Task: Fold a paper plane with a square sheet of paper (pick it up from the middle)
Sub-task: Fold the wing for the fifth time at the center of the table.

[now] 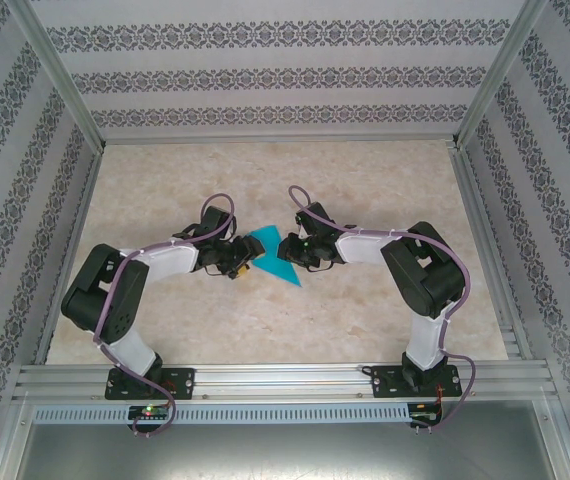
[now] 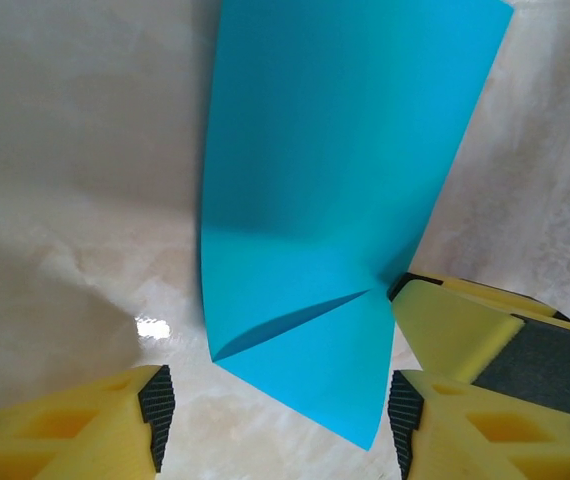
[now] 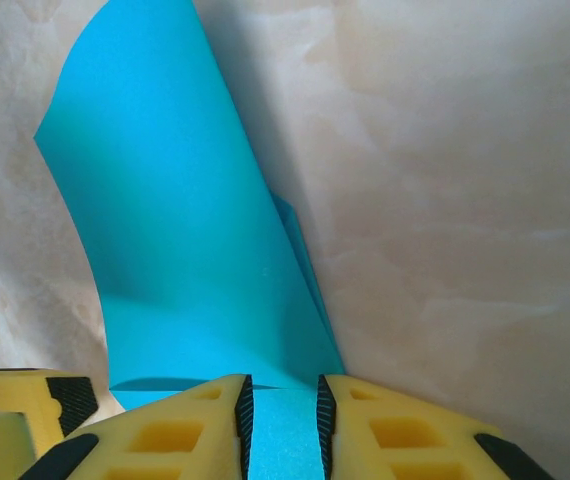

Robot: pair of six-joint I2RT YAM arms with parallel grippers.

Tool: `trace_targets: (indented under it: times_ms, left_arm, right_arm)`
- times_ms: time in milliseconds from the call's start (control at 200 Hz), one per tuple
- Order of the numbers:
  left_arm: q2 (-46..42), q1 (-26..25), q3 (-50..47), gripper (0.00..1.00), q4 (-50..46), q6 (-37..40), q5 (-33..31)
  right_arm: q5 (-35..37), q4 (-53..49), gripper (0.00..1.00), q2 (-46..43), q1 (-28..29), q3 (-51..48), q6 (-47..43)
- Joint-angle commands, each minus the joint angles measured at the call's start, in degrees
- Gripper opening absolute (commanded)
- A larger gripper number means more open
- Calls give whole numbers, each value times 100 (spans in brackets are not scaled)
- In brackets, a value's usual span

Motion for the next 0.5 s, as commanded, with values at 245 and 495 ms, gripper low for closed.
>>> trace_targets:
  times_ms: [245,495]
  left_arm:
    - [314,-81,215,52,269,-74,169]
    - [438,-80,249,42,418,-95,231]
  right_arm:
    - [40,-256,25,179,-72,-137,46]
    - [20,-317,24,208,-71,-138,21]
